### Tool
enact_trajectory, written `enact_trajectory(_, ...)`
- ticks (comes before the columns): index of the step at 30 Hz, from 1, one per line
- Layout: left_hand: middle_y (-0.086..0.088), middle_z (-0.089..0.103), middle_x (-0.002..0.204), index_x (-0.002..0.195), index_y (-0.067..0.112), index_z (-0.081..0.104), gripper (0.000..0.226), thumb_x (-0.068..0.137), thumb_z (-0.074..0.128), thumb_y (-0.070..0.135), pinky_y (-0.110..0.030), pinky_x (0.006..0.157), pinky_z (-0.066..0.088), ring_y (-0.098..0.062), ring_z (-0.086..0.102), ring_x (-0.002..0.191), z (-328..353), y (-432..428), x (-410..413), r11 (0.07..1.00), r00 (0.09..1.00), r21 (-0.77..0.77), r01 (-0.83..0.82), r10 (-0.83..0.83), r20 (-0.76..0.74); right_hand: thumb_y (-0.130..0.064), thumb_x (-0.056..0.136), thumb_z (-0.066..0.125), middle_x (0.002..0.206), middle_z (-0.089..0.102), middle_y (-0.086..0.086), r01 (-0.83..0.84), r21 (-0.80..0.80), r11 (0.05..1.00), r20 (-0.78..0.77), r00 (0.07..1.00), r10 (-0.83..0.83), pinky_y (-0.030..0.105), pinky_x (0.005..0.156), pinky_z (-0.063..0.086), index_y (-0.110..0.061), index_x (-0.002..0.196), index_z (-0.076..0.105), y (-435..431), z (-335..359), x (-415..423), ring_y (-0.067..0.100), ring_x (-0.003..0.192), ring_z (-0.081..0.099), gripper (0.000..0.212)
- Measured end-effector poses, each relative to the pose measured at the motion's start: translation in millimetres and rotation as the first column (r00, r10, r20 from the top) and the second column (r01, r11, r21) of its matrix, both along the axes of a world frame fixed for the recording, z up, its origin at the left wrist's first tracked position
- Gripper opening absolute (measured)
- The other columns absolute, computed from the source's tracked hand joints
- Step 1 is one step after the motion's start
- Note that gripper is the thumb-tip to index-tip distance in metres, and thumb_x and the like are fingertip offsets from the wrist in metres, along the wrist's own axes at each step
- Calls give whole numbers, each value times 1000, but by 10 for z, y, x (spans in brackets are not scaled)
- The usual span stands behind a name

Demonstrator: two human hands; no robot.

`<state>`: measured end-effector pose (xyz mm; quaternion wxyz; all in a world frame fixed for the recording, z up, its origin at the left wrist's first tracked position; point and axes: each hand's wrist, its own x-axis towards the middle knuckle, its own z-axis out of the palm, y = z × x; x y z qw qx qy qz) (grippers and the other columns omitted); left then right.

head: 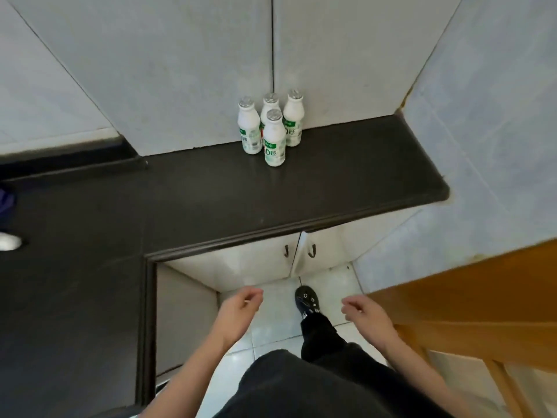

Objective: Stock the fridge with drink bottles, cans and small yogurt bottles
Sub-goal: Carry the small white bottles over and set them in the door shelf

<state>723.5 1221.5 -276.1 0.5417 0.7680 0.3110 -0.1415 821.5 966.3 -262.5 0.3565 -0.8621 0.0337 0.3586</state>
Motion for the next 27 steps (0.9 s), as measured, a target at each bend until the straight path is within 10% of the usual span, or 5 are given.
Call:
enact_trajectory(9, 12, 64, 101, 105, 31, 59, 17, 92, 59, 20, -10, 76, 43, 5, 59, 87, 937, 291, 1995, 885, 810, 134, -446, 335, 481, -22, 92, 56, 90, 56, -25, -128, 232, 964, 433, 901, 15, 7, 70, 38, -32, 105, 58, 847, 837, 2340, -13, 86, 53, 17)
enact_trajectory(19, 12, 41, 137, 142, 25, 36, 58, 90, 61, 31, -35, 100, 44, -8, 44, 126, 998, 539, 2792, 901, 868, 285, -326, 166, 467, -22, 88, 60, 123, 56, 0, -344, 182, 921, 646, 748, 151, 27, 93, 43, -16, 126, 51, 1894, 968, 3150, 13, 110, 55, 40)
enact_trajectory(27, 16, 55, 117, 129, 25, 49, 39, 91, 59, 26, -35, 92, 48, -3, 53, 107, 1015, 575, 2982, 911, 882, 313, -268, 101, 460, -30, 87, 61, 121, 58, 1, -332, 145, 932, 670, 726, 155, 26, 90, 43, -15, 124, 54, 2170, 840, 3271, 15, 111, 53, 40)
